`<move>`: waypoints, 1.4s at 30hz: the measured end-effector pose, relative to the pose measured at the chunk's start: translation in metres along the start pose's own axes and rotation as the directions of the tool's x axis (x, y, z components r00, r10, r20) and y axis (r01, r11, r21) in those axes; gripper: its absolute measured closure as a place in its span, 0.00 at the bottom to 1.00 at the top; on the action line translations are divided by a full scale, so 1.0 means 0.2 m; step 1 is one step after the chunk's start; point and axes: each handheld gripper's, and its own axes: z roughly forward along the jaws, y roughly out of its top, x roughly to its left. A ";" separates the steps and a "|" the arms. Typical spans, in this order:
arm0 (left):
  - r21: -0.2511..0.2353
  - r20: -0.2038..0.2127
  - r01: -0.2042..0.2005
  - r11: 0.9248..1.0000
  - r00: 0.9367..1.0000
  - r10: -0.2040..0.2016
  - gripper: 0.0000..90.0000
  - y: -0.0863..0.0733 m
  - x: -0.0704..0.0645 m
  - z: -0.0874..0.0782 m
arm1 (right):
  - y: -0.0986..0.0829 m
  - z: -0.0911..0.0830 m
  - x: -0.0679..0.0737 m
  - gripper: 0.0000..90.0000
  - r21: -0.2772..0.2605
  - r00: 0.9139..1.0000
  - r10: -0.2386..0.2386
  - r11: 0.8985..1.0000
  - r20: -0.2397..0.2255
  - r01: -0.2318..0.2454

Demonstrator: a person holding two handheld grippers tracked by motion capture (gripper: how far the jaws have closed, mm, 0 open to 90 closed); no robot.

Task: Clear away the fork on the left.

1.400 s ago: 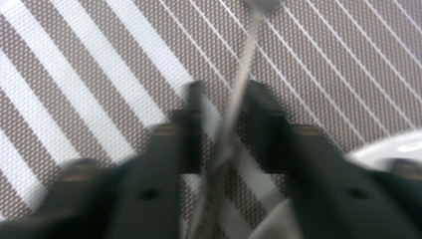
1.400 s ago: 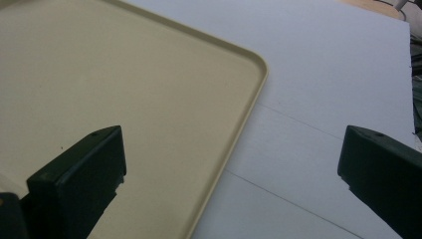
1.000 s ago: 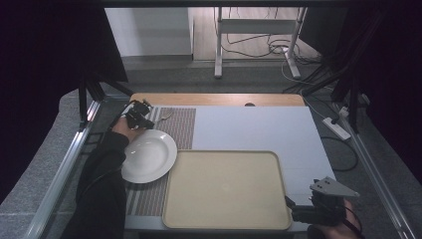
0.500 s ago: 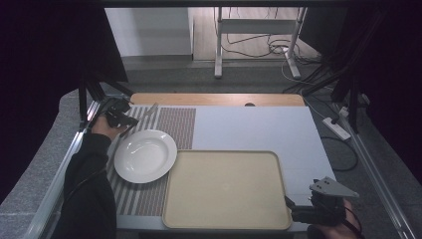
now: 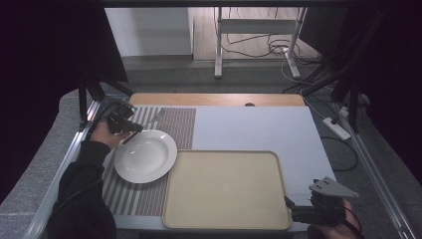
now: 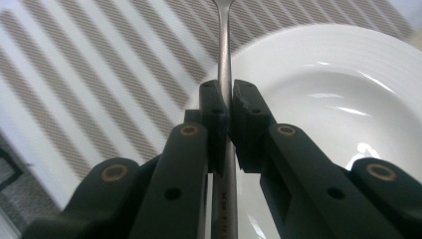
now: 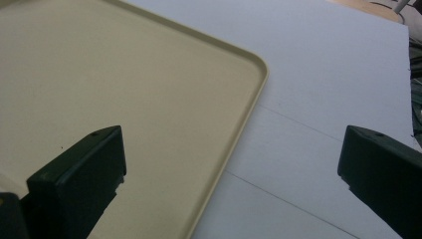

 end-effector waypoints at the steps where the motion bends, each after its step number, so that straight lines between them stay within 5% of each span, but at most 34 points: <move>1: 0.003 0.007 -0.004 1.000 1.000 0.004 0.93 0.00 -0.02 0.00 | 0.00 0.00 0.00 0.00 -0.001 1.000 0.001 1.000 -0.002 -0.001; 27: -0.033 0.053 -0.110 0.993 0.992 0.111 0.93 -0.14 -0.44 -0.09 | 0.00 0.00 0.00 0.00 -0.001 1.000 0.000 1.000 -0.002 0.000; 42: -0.047 0.111 -0.108 0.993 0.987 0.113 0.93 -0.22 -0.63 -0.13 | 0.00 0.00 0.00 0.00 0.004 1.000 -0.006 1.000 -0.014 0.006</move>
